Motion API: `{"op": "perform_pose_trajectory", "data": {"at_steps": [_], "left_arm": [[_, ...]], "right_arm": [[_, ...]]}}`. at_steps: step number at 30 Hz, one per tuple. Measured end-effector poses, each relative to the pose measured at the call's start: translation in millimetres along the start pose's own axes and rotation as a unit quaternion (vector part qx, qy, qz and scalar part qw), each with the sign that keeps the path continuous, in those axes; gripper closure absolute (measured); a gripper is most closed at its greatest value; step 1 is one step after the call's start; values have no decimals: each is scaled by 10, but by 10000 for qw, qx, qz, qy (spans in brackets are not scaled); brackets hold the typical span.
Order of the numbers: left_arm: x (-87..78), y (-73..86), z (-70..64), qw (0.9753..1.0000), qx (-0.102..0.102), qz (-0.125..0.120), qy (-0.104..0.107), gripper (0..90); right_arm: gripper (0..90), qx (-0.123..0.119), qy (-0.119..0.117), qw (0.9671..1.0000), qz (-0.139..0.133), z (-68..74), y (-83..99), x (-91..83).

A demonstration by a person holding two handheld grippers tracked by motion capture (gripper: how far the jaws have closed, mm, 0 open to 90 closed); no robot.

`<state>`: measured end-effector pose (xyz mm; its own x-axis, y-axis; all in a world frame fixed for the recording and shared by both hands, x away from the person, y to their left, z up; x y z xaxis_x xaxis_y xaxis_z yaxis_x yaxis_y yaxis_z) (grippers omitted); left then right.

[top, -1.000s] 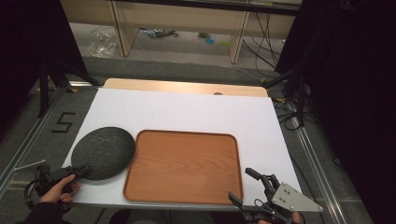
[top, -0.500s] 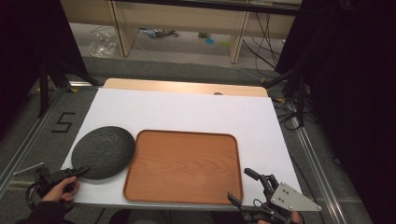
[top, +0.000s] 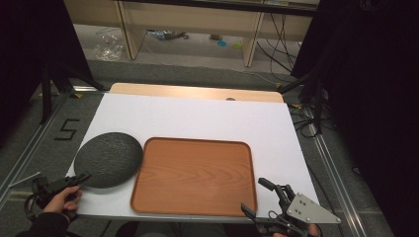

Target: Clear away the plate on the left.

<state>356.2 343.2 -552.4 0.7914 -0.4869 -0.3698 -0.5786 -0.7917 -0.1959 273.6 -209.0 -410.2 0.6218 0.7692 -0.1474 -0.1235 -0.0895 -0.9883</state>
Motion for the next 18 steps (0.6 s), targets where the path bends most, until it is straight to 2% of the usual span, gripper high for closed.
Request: {"op": "perform_pose_trajectory", "data": {"at_steps": [2,5,7,8,12,13,14,15,17,18], "left_arm": [[11,-11,-8,9999,-49,-131,39,854],[14,-20,-46,9997,31,-233,42,857],[7,-33,-54,9997,59,-233,53,857],[3,-35,-57,9996,73,-283,24,858],[-4,-35,-41,9997,-113,-213,72,855],[-10,-33,-34,9997,-111,-227,51,854],[-16,-33,-27,9997,-117,-206,45,854],[-19,-27,-25,9996,-116,-246,25,854],[-15,-29,-45,9994,-230,-244,111,851],[-26,-31,-40,9996,-163,-217,88,852]], "right_arm": [[171,-1,27,10000,35,-6,3,-8],[171,-4,-10,10000,-13,0,-3,0],[171,-31,49,10000,53,-7,5,-5],[171,26,-6,10000,-49,5,-2,11],[172,114,-36,9999,34,23,10,8],[172,67,-34,10000,-30,17,1,10],[172,92,-48,9999,86,22,7,-8],[172,-27,8,10000,36,-1,-5,-8],[172,1,19,10000,28,-5,1,-8],[172,0,15,10000,26,-5,1,-8]]}}
Point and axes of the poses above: each handheld gripper's, and its own axes: x roughly forward along the jaws, y roughly out of its underside, z roughly to its left, the point moved 6 cm from there along x, roughly forward along the jaws, and after that the axes turned 4 degrees about x, right-handed, at the moved point
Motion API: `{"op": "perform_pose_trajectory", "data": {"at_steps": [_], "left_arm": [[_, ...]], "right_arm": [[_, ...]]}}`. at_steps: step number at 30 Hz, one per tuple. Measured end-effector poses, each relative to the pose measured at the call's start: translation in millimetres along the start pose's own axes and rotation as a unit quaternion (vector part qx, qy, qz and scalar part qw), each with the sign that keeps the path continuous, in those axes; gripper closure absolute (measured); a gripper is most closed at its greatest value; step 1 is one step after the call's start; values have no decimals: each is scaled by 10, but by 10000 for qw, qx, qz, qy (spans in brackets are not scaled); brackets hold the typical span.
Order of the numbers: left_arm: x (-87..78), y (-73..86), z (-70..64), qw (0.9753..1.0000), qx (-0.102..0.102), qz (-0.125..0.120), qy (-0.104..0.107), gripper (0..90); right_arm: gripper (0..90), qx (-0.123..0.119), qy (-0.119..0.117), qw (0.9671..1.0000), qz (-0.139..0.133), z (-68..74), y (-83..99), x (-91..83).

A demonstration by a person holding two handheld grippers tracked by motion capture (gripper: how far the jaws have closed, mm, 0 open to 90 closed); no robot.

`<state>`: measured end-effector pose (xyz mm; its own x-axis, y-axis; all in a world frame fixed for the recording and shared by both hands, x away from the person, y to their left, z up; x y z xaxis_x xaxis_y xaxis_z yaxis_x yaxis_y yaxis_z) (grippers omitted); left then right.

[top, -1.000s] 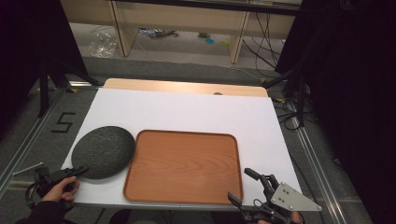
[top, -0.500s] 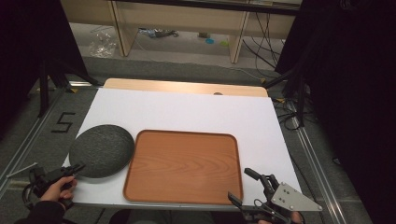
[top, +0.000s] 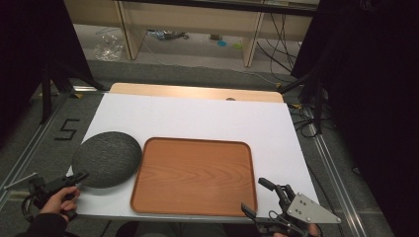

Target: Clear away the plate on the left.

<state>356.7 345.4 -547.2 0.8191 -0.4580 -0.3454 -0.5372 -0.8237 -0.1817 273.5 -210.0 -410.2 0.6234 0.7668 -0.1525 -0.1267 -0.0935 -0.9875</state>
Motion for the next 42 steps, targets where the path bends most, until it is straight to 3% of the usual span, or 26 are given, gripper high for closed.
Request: {"op": "perform_pose_trajectory", "data": {"at_steps": [1,2,5,7,8,9,10,14,16,17,18,19,21,24,25,27,29,30,31,33,42], "left_arm": [[-2,-5,-17,10000,6,-58,61,855],[-15,-21,-71,9996,-90,-95,263,855],[-28,-28,-129,9987,-134,-148,460,855],[-34,-35,-180,9983,-127,-212,527,854],[-32,-33,-196,9981,-158,-219,551,854],[-28,-30,-202,9980,-181,-232,552,854],[-30,-15,-221,9976,-177,-176,653,853],[-13,13,-296,9974,-84,-112,702,851],[6,36,-336,9968,-91,-65,793,850],[7,49,-356,9966,-96,-61,813,850],[19,65,-384,9963,-110,-55,855,851],[18,76,-401,9960,-100,-40,889,850],[28,114,-452,9954,-99,1,958,851],[38,162,-519,9951,-57,18,984,851],[43,189,-532,9950,-75,37,994,850],[70,236,-559,9944,-127,64,1049,849],[100,296,-606,9943,-59,120,1056,850],[112,315,-629,9942,-14,145,1068,850],[134,339,-646,9941,23,194,1066,848],[179,411,-685,9939,57,279,1063,848],[369,703,-821,9907,200,727,1133,846]], "right_arm": [[172,36,-2,10000,47,8,1,-9],[172,88,-36,9999,64,19,1,-11],[172,33,-88,10000,-17,19,0,8],[172,76,-53,10000,27,23,0,1],[172,-18,-14,10000,-39,5,-9,8],[172,82,-63,9999,13,22,3,10],[172,79,-59,9999,-31,23,2,17],[172,57,-74,9999,-75,21,-4,30],[171,51,-47,9999,93,21,11,7],[172,64,-77,9999,-78,23,-4,27],[171,65,-71,9999,-82,20,-6,29],[171,73,-4,9999,72,13,6,2],[170,8,41,10000,25,-2,4,5],[170,52,-31,10000,-69,13,-6,26],[170,-23,7,10000,47,3,4,11],[170,-17,9,10000,28,4,4,14],[170,22,-27,9999,-100,9,-11,30],[170,53,-35,10000,2,14,1,15],[170,-36,45,10000,13,-5,0,7],[170,79,-46,10000,36,21,4,-2],[169,38,-79,10000,-27,19,-1,11]]}}
Point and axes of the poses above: each handheld gripper's, and its own axes: x roughly forward along the jaws, y roughly out of its underside, z roughly to its left, the point moved 6 cm from there along x, roughly forward along the jaws, and after that the axes turned 4 degrees about x, right-handed, at the moved point
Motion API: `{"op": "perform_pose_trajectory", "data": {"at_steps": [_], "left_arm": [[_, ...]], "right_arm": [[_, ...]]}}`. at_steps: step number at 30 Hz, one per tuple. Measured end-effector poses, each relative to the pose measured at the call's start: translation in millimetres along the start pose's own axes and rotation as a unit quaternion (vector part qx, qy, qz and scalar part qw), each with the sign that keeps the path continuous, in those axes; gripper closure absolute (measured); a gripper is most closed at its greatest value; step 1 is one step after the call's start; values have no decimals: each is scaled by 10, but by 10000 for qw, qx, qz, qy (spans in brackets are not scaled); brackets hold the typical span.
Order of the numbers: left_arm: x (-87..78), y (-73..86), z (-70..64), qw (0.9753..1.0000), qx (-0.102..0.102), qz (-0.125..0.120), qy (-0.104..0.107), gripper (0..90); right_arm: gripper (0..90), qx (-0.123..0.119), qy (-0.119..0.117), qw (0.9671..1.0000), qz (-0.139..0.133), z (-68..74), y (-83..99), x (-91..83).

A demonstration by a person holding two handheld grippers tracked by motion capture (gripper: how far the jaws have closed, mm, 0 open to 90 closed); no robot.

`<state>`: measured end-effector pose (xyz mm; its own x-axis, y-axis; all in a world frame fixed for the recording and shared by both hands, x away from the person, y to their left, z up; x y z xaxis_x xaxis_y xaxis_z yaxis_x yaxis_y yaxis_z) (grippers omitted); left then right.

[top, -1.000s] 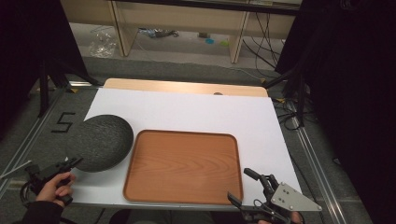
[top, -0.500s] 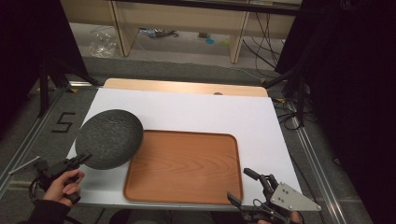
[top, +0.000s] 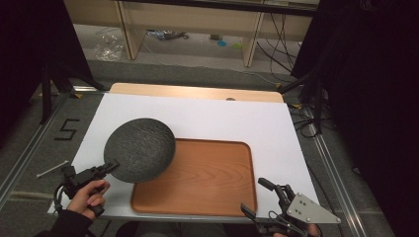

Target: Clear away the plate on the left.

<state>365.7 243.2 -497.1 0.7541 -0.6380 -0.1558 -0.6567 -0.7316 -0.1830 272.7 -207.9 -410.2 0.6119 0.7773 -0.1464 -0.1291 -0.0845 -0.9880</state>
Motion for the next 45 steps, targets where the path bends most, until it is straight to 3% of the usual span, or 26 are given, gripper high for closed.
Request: {"op": "perform_pose_trajectory", "data": {"at_steps": [2,7,9,13,14,15,16,17,22,25,26,28,30,31,32,33,35,39,42,43,45], "left_arm": [[42,49,-21,10000,21,95,-18,845],[148,172,-62,9996,56,275,20,846],[192,220,-76,9993,59,361,21,845],[276,316,-98,9985,131,534,40,843],[305,344,-106,9983,122,573,22,841],[329,368,-108,9980,151,609,5,840],[354,396,-110,9978,146,651,-12,839],[366,408,-114,9977,137,661,-14,839],[484,540,-142,9956,238,910,-26,838],[551,607,-153,9944,238,1030,-58,838],[591,643,-165,9944,154,1043,-79,838],[644,692,-146,9929,204,1166,-123,837],[705,749,-142,9917,282,1245,-137,829],[723,768,-150,9915,220,1270,-187,828],[743,790,-131,9900,353,1358,-154,827],[764,814,-122,9892,389,1404,-178,828],[803,862,-130,9886,273,1457,-255,821],[857,933,-74,9847,469,1626,-410,819],[881,980,-43,9834,444,1666,-557,812],[881,992,-36,9816,467,1741,-623,810],[891,1006,-23,9818,428,1752,-596,812]], "right_arm": [[169,-68,99,9999,24,-15,-8,-13],[169,8,53,9999,126,1,6,-23],[169,-12,30,10000,-17,-5,-5,2],[169,46,39,10000,75,9,4,-9],[169,-52,38,9999,-89,-8,-13,14],[169,67,5,10000,-1,9,3,9],[168,-6,80,10000,49,-5,7,-2],[169,16,-19,10000,-13,7,0,5],[169,-29,85,9999,62,-14,7,-7],[169,19,-7,10000,5,1,-3,4],[169,-5,49,10000,77,-5,5,-7],[169,14,-20,10000,-48,6,-1,11],[169,19,24,10000,57,3,0,-7],[169,-25,27,10000,-29,-3,-4,0],[169,107,10,9999,23,16,9,-1],[169,46,33,9999,90,2,11,-17],[169,-3,43,10000,69,-6,-1,-15],[169,26,10,10000,45,7,1,-15],[169,-28,19,10000,-2,-3,-4,-10],[169,-39,44,10000,49,-7,1,-19],[169,-47,45,9999,88,-5,-3,-28]]}}
Point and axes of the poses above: each handheld gripper's, and its own axes: x roughly forward along the jaws, y roughly out of its underside, z roughly to its left, the point moved 6 cm from there along x, roughly forward along the jaws, and after that the axes turned 4 degrees about x, right-handed, at the moved point
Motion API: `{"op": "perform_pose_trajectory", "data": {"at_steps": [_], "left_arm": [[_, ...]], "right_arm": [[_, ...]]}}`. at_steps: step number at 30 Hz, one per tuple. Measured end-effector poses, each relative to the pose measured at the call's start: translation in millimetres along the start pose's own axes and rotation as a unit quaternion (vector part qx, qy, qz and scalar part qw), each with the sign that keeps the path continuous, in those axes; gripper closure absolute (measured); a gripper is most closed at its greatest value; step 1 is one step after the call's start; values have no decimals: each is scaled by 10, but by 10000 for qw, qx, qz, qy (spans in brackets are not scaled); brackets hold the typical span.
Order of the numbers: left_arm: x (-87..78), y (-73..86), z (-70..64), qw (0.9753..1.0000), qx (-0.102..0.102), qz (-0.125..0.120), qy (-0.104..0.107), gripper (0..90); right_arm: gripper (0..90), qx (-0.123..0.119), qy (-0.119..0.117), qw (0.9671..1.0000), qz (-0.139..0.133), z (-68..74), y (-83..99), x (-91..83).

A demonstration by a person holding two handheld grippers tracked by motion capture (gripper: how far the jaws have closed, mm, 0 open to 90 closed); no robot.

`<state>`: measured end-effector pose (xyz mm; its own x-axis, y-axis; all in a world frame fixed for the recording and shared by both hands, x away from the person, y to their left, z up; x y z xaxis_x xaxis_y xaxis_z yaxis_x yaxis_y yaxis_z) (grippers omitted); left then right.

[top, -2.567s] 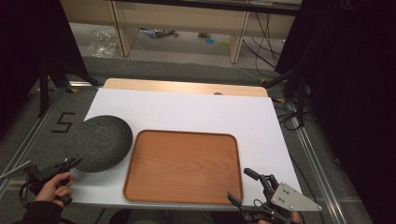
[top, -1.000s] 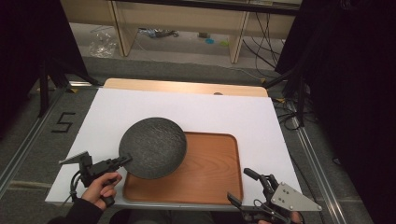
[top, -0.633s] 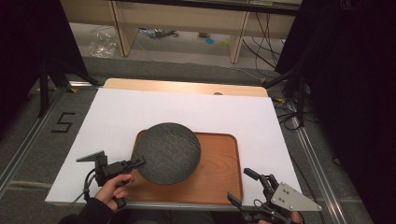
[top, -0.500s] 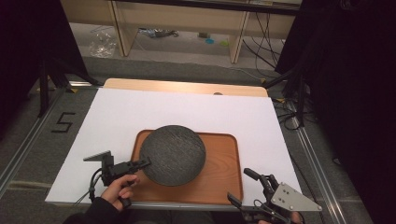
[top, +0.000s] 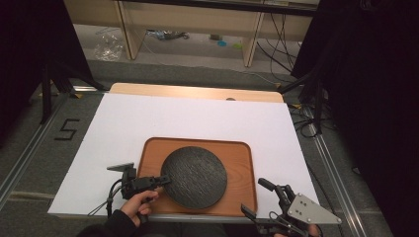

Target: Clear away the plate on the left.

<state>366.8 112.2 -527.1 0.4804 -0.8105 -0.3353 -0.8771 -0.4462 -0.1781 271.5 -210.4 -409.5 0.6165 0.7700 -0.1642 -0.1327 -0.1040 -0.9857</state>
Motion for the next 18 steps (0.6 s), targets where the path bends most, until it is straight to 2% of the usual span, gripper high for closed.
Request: {"op": "perform_pose_trajectory", "data": {"at_steps": [2,4,6,8,10,12,14,16,17,18], "left_arm": [[1,11,-5,9999,107,33,-14,812],[9,17,0,9999,143,65,-47,816],[13,16,-8,9998,182,22,-28,817],[12,19,-14,9995,307,44,-44,816],[7,26,-10,9989,402,136,-184,823],[15,34,-7,9988,443,73,-211,830],[4,53,11,9975,567,194,-367,840],[7,70,27,9979,500,152,-391,843],[-12,94,30,9972,522,274,-450,841],[-23,112,29,9969,581,331,-419,836]], "right_arm": [[169,14,-12,10000,-54,3,-3,9],[169,0,-1,10000,9,-1,3,-1],[169,14,-14,10000,-68,2,-7,8],[169,13,-31,10000,-50,4,0,8],[169,-3,-16,10000,-3,3,0,-2],[169,15,-11,10000,-41,4,-4,6],[169,22,-46,10000,-77,9,0,13],[169,76,-42,9999,54,19,7,-6],[169,71,-36,10000,16,16,3,-2],[169,12,-40,10000,-63,3,0,12]]}}
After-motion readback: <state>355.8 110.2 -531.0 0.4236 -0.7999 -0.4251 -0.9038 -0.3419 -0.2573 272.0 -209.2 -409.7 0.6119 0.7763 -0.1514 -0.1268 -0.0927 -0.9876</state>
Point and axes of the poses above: each handheld gripper's, and its own axes: x roughly forward along the jaws, y roughly out of its underside, z roughly to its left, the point moved 6 cm from there along x, roughly forward along the jaws, and after that the axes turned 4 degrees about x, right-handed, at the moved point
